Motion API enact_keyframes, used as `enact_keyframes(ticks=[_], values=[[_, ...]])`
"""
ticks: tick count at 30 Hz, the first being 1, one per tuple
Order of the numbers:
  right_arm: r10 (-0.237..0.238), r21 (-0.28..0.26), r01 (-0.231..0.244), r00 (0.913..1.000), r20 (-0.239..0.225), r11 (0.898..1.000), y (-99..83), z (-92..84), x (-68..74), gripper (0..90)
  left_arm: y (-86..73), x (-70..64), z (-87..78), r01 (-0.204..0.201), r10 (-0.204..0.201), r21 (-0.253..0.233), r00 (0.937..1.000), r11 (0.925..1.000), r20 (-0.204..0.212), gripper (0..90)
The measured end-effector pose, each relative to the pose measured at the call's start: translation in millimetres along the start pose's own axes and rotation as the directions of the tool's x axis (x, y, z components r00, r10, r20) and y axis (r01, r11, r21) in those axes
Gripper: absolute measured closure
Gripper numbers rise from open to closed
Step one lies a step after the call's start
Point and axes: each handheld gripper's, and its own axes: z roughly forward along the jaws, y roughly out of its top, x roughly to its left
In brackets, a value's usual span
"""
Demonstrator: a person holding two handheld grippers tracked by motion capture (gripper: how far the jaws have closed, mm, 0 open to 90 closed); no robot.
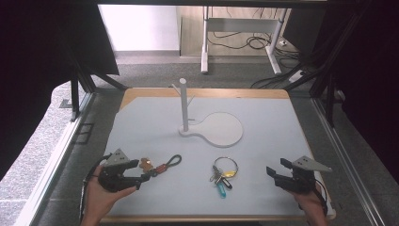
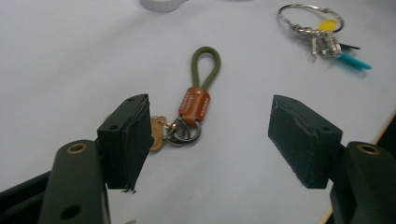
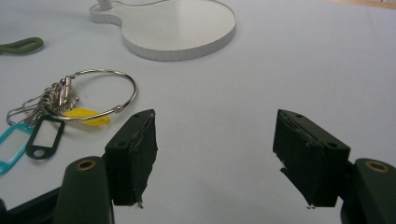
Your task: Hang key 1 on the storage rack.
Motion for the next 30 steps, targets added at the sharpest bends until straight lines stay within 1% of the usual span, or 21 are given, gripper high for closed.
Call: enact_keyframes(ticks=[1,3,5,6,7,8,10,11,12,13,14,17,18,19,20,21,24,25,27,28,30], values=[[-0.005,0.002,0.005,1.0,-0.004,1.0,-0.8,-0.4,-0.4,30.5,1.5,-0.5,-0.8,0.002,-0.001,0.003,0.9998,1.0,-0.018,30.5],[-0.01,0.001,0.01,0.9999,-0.013,1.0,-2.3,-1.0,-2.0,30.5,1.9,-1.2,-0.4,0.006,-0.006,-0.001,0.9994,1.0,-0.033,30.5],[0.001,-0.01,-0.001,0.9997,-0.022,1.0,-2.8,-2.6,-5.5,30.5,2.3,-2.0,0.4,0.013,-0.012,0.005,0.9992,0.9999,-0.039,30.5],[0.001,-0.01,-0.001,0.9997,-0.022,1.0,-2.8,-2.6,-5.5,30.5,3.2,-2.8,1.5,0.011,-0.011,0.013,0.999,0.9999,-0.043,30.5],[0.009,-0.019,-0.009,0.9998,-0.018,1.0,-2.6,-5.0,-9.1,30.5,6.8,-5.2,3.2,0.006,-0.005,0.027,0.9993,0.9996,-0.038,30.5],[0.009,-0.019,-0.009,0.9998,-0.018,1.0,-2.6,-5.0,-9.1,30.5,6.8,-5.2,3.2,0.006,-0.005,0.027,0.9993,0.9996,-0.038,30.5],[0.017,-0.027,-0.017,0.9997,-0.017,0.999,-1.7,-7.9,-12.1,30.4,13.0,-6.5,3.4,-0.008,0.008,0.035,0.9997,0.9994,-0.021,30.8],[0.028,-0.042,-0.028,0.9995,-0.018,0.999,-0.6,-10.6,-13.2,30.5,20.3,-7.6,2.4,-0.014,0.014,0.036,0.9999,0.9993,-0.008,32.5],[0.028,-0.042,-0.028,0.9995,-0.018,0.999,-0.6,-10.6,-13.2,30.5,20.3,-7.6,2.4,-0.014,0.014,0.036,0.9999,0.9993,-0.008,32.9],[0.023,-0.042,-0.024,0.9996,-0.015,0.999,0.5,-12.6,-13.3,30.4,27.1,-7.8,0.9,-0.029,0.028,0.033,0.9995,0.999,0.01,33.1],[0.023,-0.042,-0.024,0.9996,-0.015,0.999,0.5,-12.6,-13.3,30.4,27.1,-7.8,0.9,-0.029,0.028,0.033,0.9995,0.999,0.01,33.6],[0.021,-0.045,-0.021,0.9998,-0.006,0.999,1.3,-15.4,-12.2,30.5,35.6,-8.2,-1.7,-0.043,0.042,0.021,0.9987,0.9989,0.028,34.2],[0.015,-0.042,-0.015,0.9999,0.003,0.999,0.8,-16.5,-10.7,30.5,37.9,-9.0,-2.3,-0.053,0.052,0.022,0.9981,0.9983,0.033,34.2],[0.013,-0.04,-0.012,0.9999,0.01,0.999,0.7,-17.0,-10.0,30.4,42.4,-11.4,-5.2,-0.075,0.074,0.021,0.9962,0.9969,0.046,34.2],[0.013,-0.04,-0.012,0.9999,0.01,0.999,0.7,-17.0,-10.0,30.4,42.4,-11.4,-5.2,-0.075,0.074,0.021,0.9962,0.9969,0.046,34.2],[0.014,-0.04,-0.014,0.9998,0.012,0.999,0.3,-17.4,-9.0,30.5,44.4,-12.6,-6.8,-0.084,0.083,0.019,0.995,0.9963,0.056,34.2],[0.009,-0.032,-0.009,0.9997,0.023,0.999,-1.0,-17.5,-6.0,30.5,50.2,-15.6,-10.6,-0.111,0.11,0.018,0.9922,0.9937,0.06,34.0],[-0.008,-0.022,0.009,0.9996,0.025,1.0,-1.8,-16.4,-2.7,30.5,52.1,-15.9,-11.4,-0.116,0.114,0.017,0.9915,0.9932,0.062,33.6],[-0.013,-0.019,0.013,0.9995,0.027,1.0,-1.5,-15.9,-1.5,30.5,55.3,-15.9,-12.2,-0.123,0.122,0.019,0.9905,0.9922,0.064,33.6],[-0.01,-0.029,0.01,0.9997,0.021,1.0,0.1,-14.3,0.6,30.5,56.6,-15.7,-12.2,-0.127,0.126,0.023,0.99,0.9916,0.064,33.6],[-0.018,-0.03,0.019,0.9998,0.01,0.999,2.2,-11.9,3.2,30.5,59.2,-15.9,-11.0,-0.133,0.13,0.04,0.989,0.9903,0.071,33.5]])
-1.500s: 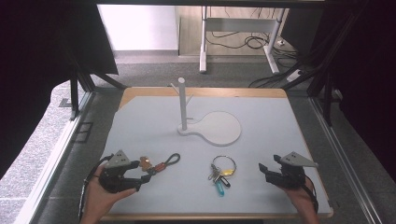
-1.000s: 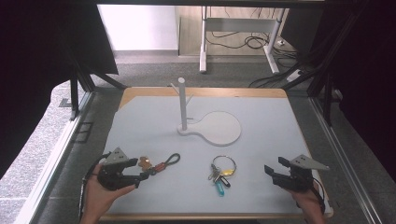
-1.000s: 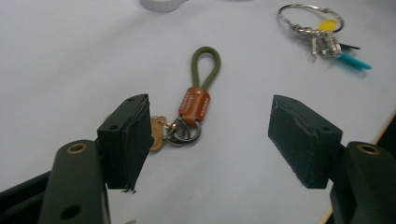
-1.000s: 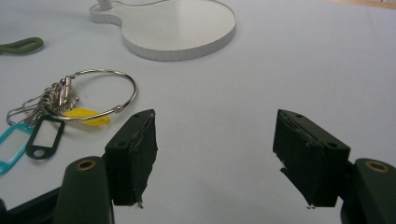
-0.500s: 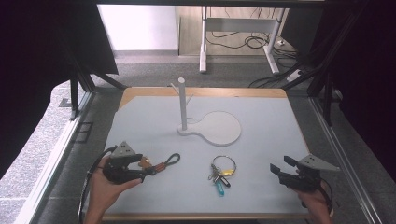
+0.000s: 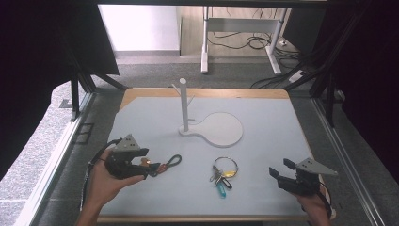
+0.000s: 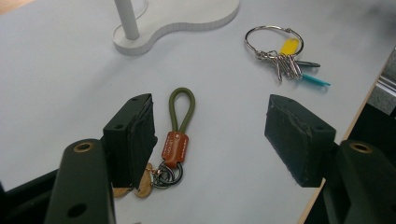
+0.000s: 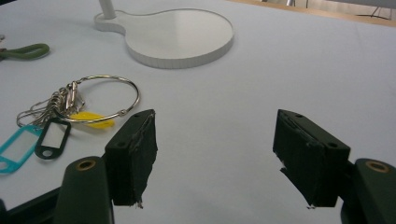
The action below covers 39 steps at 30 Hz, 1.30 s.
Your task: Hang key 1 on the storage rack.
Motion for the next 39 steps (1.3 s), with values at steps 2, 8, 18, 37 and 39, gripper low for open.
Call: enact_keyframes(ticks=[2,8,18,37,39], values=[[-0.016,0.004,0.016,0.9998,-0.009,1.0,1.5,3.0,3.4,30.5,1.3,-0.1,1.1,-0.007,0.007,0.013,1.0,0.9999,0.004,33.5],[-0.037,0.013,0.037,0.9991,-0.023,0.999,2.3,8.4,8.3,30.5,7.1,2.5,6.3,-0.045,0.044,0.064,0.9989,0.997,0.015,35.0],[-0.04,0.032,0.04,0.9992,-0.01,0.999,-1.1,10.8,7.2,30.5,29.3,6.8,41.8,-0.129,0.12,0.248,0.9915,0.9601,0.049,38.4],[-0.026,0.042,0.026,0.9997,-0.003,0.999,-6.4,7.3,8.9,30.5,11.0,33.2,108.0,-0.136,0.104,0.522,0.9905,0.842,0.09,48.9],[-0.028,0.046,0.028,0.9996,-0.003,0.999,-7.1,9.1,9.3,30.4,9.6,33.6,115.4,-0.139,0.1,0.543,0.9899,0.8284,0.1,50.8]])
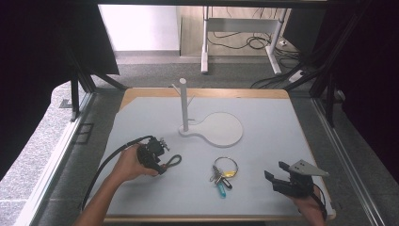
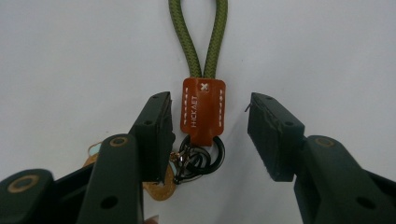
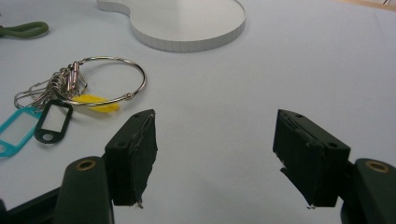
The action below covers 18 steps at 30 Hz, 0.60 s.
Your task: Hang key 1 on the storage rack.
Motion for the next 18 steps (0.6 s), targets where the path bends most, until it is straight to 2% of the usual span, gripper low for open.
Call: enact_keyframes(ticks=[9,12,18], values=[[-0.002,0.002,0.002,1.0,0.001,1.0,-0.1,0.5,0.3,30.5,7.2,2.1,14.6,-0.017,0.017,0.068,0.9998,0.9976,-0.004,55.6],[-0.001,0.002,0.001,1.0,0.002,1.0,-0.2,0.4,-0.2,30.5,7.2,3.4,14.5,-0.01,0.011,0.062,0.9999,0.998,-0.012,62.0],[-0.005,0.007,0.005,1.0,0.003,1.0,-0.4,2.9,1.0,30.4,7.6,0.4,14.7,-0.011,0.013,0.06,0.9993,0.9981,-0.035,66.1]])
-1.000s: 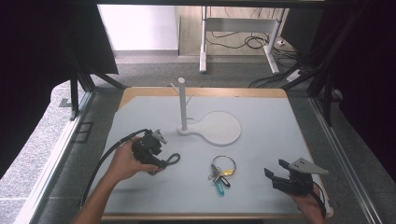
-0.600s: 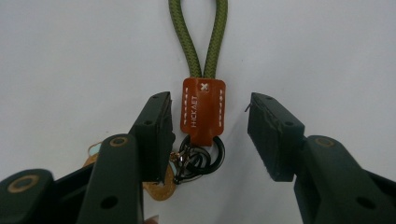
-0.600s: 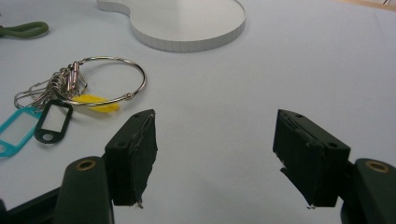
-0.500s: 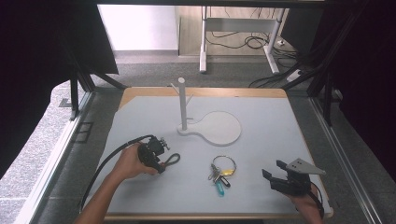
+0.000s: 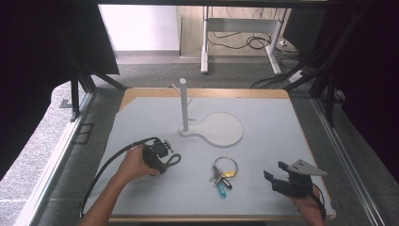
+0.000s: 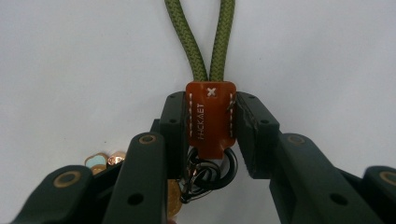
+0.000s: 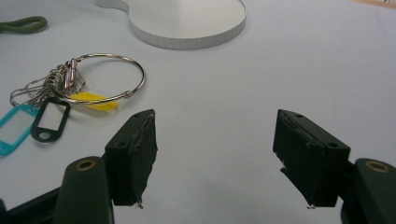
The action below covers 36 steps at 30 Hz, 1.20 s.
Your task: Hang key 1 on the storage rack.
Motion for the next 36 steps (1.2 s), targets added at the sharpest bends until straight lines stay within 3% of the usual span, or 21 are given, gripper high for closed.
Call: enact_keyframes(ticks=[8,13,16,17,22,36], values=[[0.002,0.005,-0.002,1.0,0.008,1.0,-1.0,-0.6,-0.6,30.5,-3.0,1.4,-7.0,0.007,-0.007,-0.027,0.9998,0.9996,0.018,66.5],[0.014,0.005,-0.014,0.9997,0.021,1.0,-1.7,-1.4,-3.0,30.5,-6.0,6.9,-30.4,0.023,-0.022,-0.075,0.9997,0.9969,0.011,66.5],[0.02,0.002,-0.02,0.9995,0.023,1.0,-1.7,-2.4,-3.5,30.5,-5.5,10.0,-54.9,0.03,-0.03,-0.125,0.9996,0.9918,0.003,66.5],[0.02,0.002,-0.02,0.9995,0.023,1.0,-1.7,-2.4,-3.5,30.5,-5.5,10.0,-54.9,0.03,-0.03,-0.125,0.9996,0.9918,0.003,66.5],[0.026,0.003,-0.026,0.9993,0.026,1.0,-2.3,-2.2,-5.0,30.5,-4.4,13.9,-86.4,0.042,-0.045,-0.17,0.9989,0.9845,-0.012,66.4],[0.025,0.004,-0.025,0.9993,0.028,1.0,-2.8,-1.5,-5.6,30.5,1.2,19.7,-119.4,0.051,-0.055,-0.226,0.9984,0.9728,-0.014,66.4]])
